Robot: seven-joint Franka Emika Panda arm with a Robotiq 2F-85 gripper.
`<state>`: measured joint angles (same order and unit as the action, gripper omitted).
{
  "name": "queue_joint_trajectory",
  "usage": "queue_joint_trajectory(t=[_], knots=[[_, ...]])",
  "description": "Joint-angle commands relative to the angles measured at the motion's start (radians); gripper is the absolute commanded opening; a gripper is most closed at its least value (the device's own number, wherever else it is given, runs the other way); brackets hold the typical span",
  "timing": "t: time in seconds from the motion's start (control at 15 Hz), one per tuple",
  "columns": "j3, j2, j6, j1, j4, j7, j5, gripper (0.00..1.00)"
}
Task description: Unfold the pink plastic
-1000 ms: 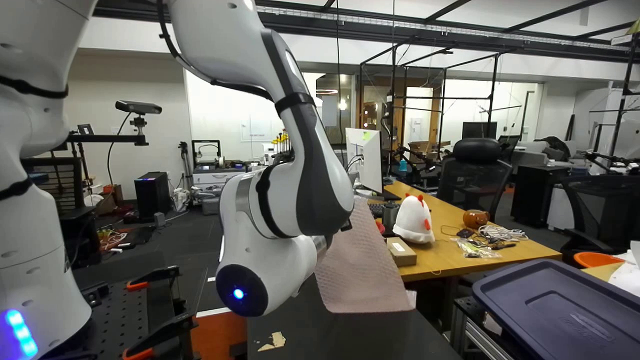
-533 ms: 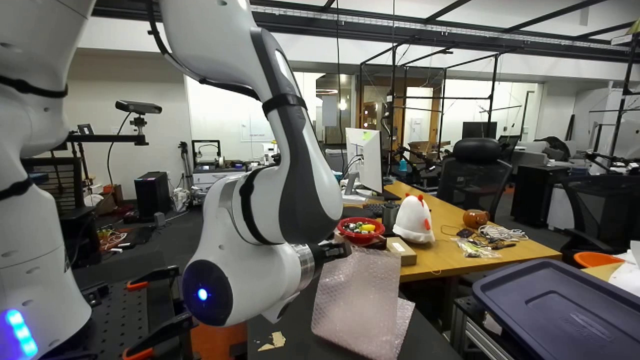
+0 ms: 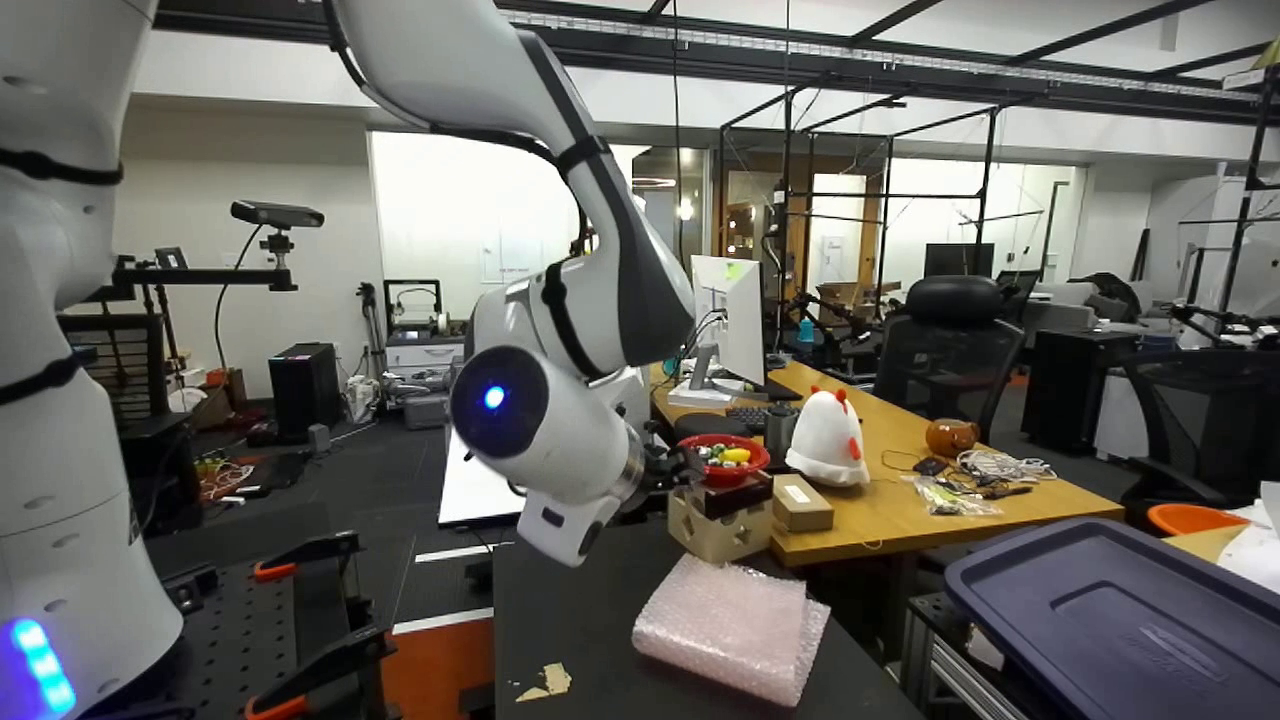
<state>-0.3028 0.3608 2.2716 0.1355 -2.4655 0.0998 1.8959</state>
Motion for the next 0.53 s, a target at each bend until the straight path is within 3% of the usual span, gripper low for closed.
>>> queue_joint_trajectory(t=[0.0, 0.2, 0.47], knots=[[0.077, -0.07, 0.253, -0.096, 0.052, -0.164, -0.103, 1.0], [0.144, -0.063, 0.363, -0.137, 0.115, -0.344, -0.297, 1.0], [0.173, -0.056, 0.381, -0.151, 0.168, -0.544, -0.573, 1.0]])
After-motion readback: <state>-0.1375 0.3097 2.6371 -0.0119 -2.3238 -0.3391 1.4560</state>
